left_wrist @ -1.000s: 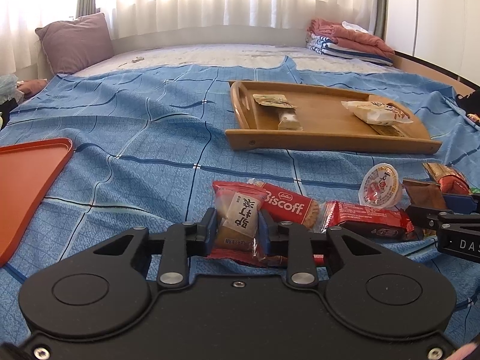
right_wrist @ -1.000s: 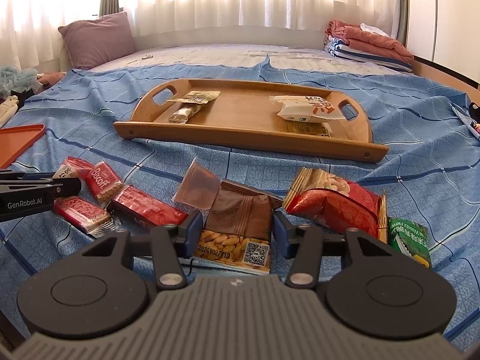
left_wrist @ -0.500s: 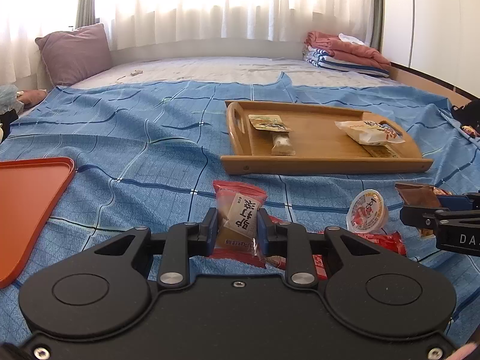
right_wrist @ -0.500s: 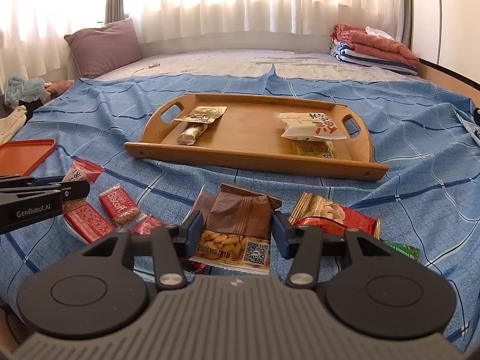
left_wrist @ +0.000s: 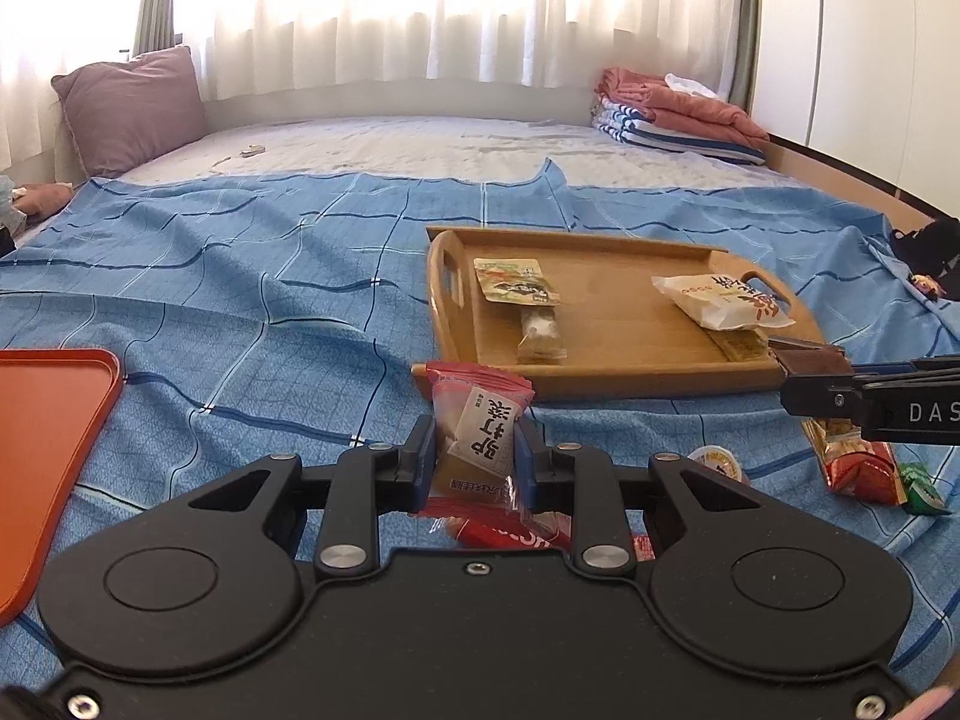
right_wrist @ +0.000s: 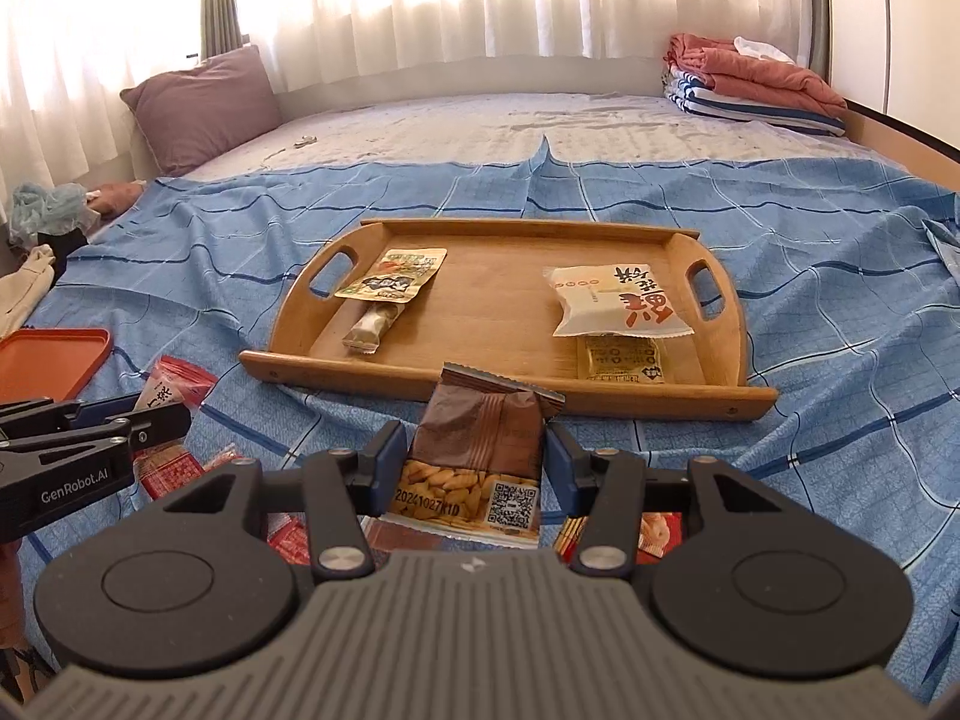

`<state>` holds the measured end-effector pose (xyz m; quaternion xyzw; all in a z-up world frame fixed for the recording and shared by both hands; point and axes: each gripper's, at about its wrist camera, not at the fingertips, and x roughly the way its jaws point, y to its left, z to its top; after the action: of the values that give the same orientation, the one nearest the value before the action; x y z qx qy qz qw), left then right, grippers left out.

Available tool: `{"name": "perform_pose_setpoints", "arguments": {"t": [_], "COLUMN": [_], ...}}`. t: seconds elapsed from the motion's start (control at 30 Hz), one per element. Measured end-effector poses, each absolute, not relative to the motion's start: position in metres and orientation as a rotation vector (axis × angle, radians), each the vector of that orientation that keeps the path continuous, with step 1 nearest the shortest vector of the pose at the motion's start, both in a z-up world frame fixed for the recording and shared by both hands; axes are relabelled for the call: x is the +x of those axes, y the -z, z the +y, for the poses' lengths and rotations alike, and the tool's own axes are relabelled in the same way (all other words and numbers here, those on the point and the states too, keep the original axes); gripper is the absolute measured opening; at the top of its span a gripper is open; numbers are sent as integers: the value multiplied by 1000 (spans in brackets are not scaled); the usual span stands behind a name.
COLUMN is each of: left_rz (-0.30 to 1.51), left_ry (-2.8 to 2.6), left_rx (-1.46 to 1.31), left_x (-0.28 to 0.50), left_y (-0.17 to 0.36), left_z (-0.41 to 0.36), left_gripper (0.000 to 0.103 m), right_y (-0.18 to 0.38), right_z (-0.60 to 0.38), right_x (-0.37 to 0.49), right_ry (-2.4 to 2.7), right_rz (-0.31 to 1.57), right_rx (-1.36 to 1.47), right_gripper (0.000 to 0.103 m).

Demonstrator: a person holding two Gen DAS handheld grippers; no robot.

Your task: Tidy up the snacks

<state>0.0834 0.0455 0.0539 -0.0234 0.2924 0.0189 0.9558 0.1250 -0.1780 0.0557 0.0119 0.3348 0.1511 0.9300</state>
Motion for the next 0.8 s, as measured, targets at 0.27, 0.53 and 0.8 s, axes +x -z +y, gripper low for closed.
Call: {"name": "perform_pose_setpoints", "arguments": {"t": [0.27, 0.53, 0.8], "left_rz": [613, 614, 608], "left_ry": [-14, 9, 17], "left_rx": [-62, -77, -65], "left_x": [103, 125, 143], "left_y": [-60, -72, -81], "left_z": [41, 37, 31], "left_gripper": [25, 25, 25], "right_y": [-57, -64, -63], "right_z": [-184, -188, -197], "right_x": [149, 165, 179], "right_ry": [-275, -246, -236], "right_rz": [723, 721, 757], "right_rx": [43, 35, 63], "right_gripper": [53, 45, 35]}}
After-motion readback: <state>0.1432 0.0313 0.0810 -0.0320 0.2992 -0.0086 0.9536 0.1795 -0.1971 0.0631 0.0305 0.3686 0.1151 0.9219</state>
